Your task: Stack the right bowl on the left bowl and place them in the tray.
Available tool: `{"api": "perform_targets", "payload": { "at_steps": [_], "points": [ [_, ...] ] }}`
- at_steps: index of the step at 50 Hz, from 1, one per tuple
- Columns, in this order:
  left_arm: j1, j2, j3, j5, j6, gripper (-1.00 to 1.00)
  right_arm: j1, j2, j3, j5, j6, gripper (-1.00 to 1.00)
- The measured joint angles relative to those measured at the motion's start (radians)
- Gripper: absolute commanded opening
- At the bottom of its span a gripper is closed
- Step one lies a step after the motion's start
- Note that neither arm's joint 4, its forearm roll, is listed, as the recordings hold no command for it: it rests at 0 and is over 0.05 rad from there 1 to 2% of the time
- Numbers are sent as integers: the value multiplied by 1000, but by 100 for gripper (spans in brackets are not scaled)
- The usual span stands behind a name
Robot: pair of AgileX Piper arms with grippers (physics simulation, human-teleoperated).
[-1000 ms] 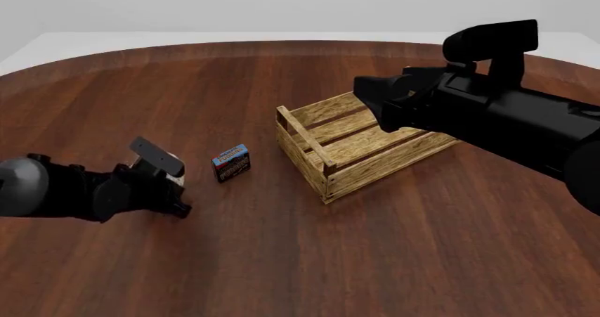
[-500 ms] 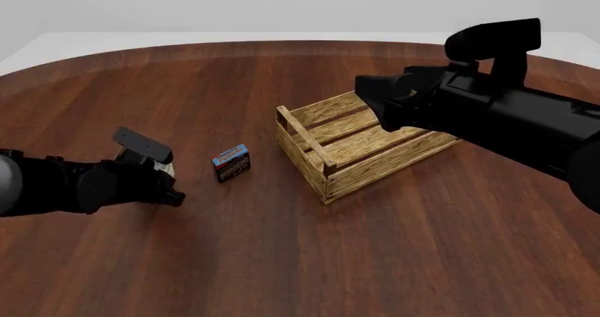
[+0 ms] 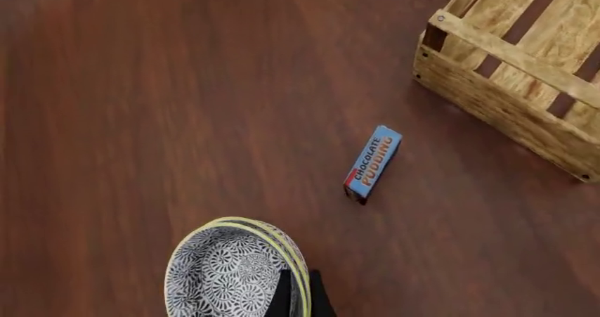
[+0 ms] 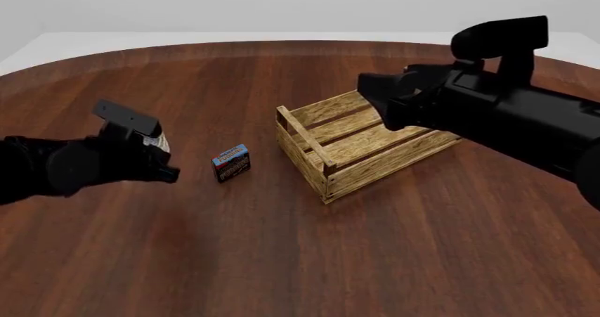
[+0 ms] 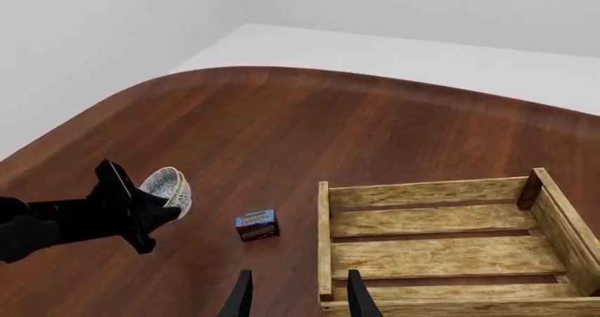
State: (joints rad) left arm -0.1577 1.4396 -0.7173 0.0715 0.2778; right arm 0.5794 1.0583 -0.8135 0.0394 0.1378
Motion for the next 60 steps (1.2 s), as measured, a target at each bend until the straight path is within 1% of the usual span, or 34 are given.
{"api": "perform_targets", "payload": {
  "at_steps": [11, 26, 48, 60],
  "points": [
    [-44, -42, -39, 32, -9, -100, -2, -11, 1, 5, -1, 100],
    [-120, -57, -133, 89, -22, -100, -7, -28, 0, 12, -3, 100],
    [-231, -2, -278, 138, -40, -100, -18, -51, -1, 21, -1, 100],
    [-277, 35, -344, 153, -47, -100, -24, -51, 0, 20, 0, 100]
  ]
}}
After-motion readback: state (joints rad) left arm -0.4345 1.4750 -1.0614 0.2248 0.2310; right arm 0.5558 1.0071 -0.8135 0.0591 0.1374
